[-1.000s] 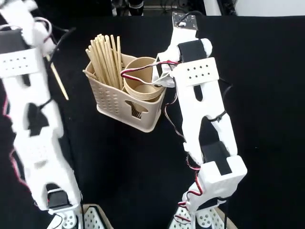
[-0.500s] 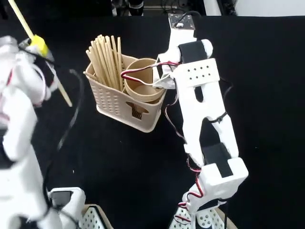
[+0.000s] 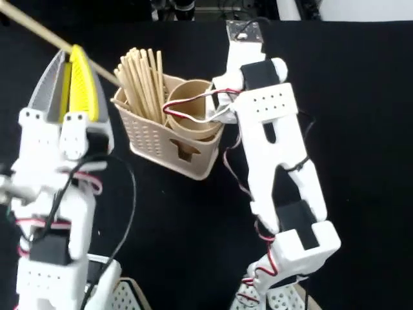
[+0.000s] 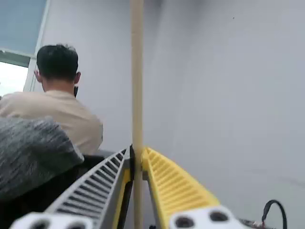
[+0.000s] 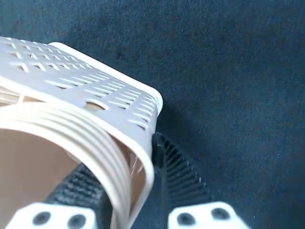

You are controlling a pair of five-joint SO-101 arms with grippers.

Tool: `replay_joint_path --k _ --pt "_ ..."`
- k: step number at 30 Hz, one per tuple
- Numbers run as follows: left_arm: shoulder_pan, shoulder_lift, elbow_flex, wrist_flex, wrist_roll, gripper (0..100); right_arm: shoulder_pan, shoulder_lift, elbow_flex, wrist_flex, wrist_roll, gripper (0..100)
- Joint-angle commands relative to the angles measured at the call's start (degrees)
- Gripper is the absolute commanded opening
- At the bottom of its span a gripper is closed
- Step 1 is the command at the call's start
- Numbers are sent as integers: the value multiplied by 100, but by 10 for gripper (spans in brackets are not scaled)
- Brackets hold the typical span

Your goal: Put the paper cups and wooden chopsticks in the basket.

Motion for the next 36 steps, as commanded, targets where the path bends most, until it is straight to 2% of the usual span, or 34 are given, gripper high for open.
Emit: replay_joint_path --k 1,8,12,16,20,25,31,36 --pt "75 949 -242 -185 9 29 -308 189 611 35 88 11" --pt "136 2848 -593 -193 -26 30 -299 189 611 35 88 11" --pt "251 3358 -796 -105 -26 59 -290 189 611 35 88 11" --pt "295 3209 -954 782 18 173 -290 189 611 26 88 11" --pt "242 3024 -1393 1670 18 181 -299 189 611 18 88 11" --pt "233 2787 -1578 2171 -35 181 -316 189 585 18 88 11" --pt "31 1600 -1596 2971 -290 181 -325 101 549 70 88 11" --pt "-330 607 -2088 4220 -396 181 -316 -171 549 70 88 34"
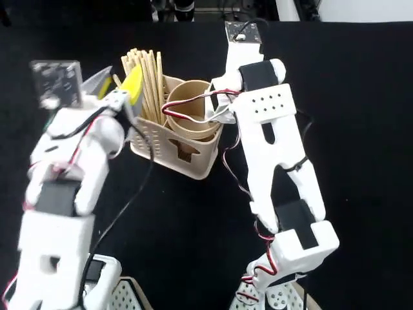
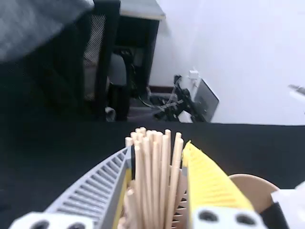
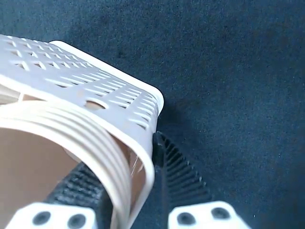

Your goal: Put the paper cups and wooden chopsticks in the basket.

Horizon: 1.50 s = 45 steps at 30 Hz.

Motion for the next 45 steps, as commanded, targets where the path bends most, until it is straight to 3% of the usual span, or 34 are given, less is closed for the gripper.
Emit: replay_joint_path --k 1,6,10,20,29,37,42,45 --pt "-321 -615 -629 765 -62 181 -273 -40 532 88 88 66" --pt "-646 -730 -848 1424 -62 181 -281 -382 532 510 88 319" --pt "-752 -730 -813 1609 -62 181 -264 -725 567 527 79 399" --pt "-1297 -738 -813 2145 -70 181 -299 -2132 716 589 79 399" --pt "-1420 -738 -787 2180 -70 178 -1424 -3723 954 563 413 399" --pt "-1455 -879 -769 2637 -79 177 -1521 -5235 910 545 448 395" --pt "-1464 -2013 -92 2620 -79 174 -1495 -6563 1121 484 457 244" --pt "-1455 -3138 708 2462 -607 147 -1495 -7222 1789 378 457 138"
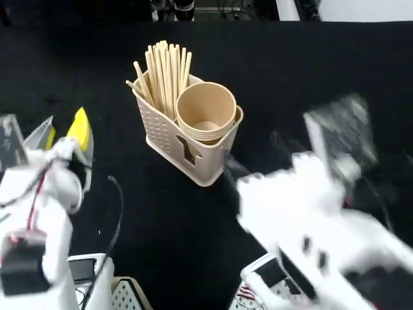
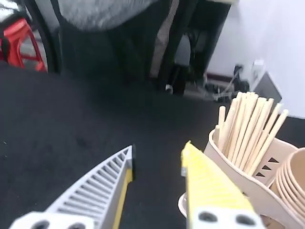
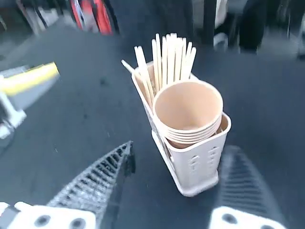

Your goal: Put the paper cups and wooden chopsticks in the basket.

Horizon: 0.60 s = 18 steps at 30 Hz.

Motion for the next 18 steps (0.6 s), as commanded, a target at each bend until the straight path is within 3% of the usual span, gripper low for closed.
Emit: replay_joint_path --k 1,6,13,18 --pt "-13 -1336 848 -273 -686 137 -53 -716 822 -176 70 109" --pt "-22 -2655 2360 -659 -941 123 62 -1754 2853 -1424 70 60" --pt "-4 -2558 3398 -519 -967 123 1829 -3767 5930 -3499 70 57" --pt "-48 -2567 4259 -545 -985 125 2840 -5393 8057 -4299 202 57"
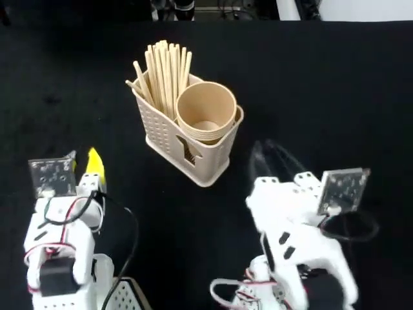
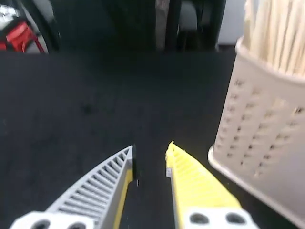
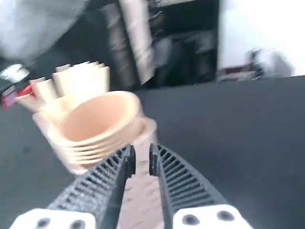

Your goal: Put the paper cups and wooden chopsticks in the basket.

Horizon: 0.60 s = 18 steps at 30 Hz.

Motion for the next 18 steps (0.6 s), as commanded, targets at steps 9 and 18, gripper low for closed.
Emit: replay_joint_path --k 9,18 --pt "-145 9 1974 334 -70 123 1090 -541 3037 -651 1442 57" --pt "-242 26 2000 695 -70 123 1415 -602 3275 826 1978 58"
